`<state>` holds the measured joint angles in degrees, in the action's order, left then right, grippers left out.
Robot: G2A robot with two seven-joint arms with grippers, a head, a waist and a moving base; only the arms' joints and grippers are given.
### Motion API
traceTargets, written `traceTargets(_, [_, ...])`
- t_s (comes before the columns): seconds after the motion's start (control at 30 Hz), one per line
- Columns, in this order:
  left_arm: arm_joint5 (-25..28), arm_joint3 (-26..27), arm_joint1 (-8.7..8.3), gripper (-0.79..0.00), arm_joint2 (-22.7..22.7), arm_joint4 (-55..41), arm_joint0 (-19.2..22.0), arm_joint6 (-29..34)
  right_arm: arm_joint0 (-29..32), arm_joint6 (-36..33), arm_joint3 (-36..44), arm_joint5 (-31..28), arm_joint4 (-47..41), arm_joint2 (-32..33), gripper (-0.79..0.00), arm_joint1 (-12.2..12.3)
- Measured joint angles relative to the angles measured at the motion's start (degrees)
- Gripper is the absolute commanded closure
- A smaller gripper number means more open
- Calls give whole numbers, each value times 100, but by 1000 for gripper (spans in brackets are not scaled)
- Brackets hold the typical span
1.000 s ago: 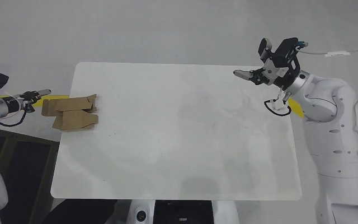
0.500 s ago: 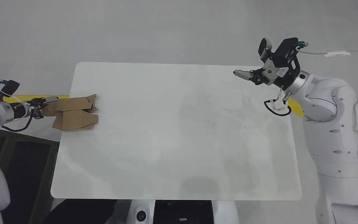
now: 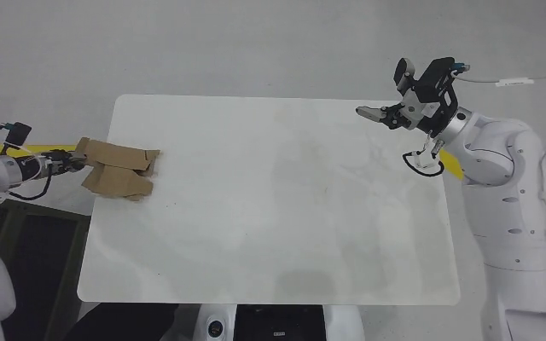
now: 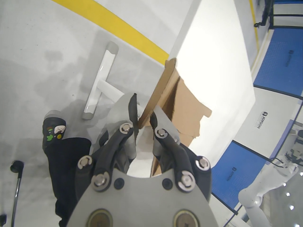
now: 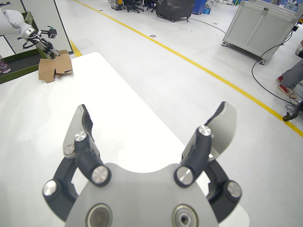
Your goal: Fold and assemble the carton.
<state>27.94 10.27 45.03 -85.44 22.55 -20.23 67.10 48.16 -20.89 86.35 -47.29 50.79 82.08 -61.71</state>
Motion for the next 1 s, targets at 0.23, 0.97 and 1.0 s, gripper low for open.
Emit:
traceTargets(0.23, [272, 139, -30, 0, -183, -618, 66, 336, 0, 0, 0, 0, 0, 0, -785, 0])
traceTargets(0.97, [134, 2484, 578, 0, 461, -3218, -23, 669, 0, 0, 0, 0, 0, 0, -785, 0])
traceTargets(1.0, [123, 2642, 626, 0, 569, -3262, -35, 589, 0, 0, 0, 0, 0, 0, -785, 0])
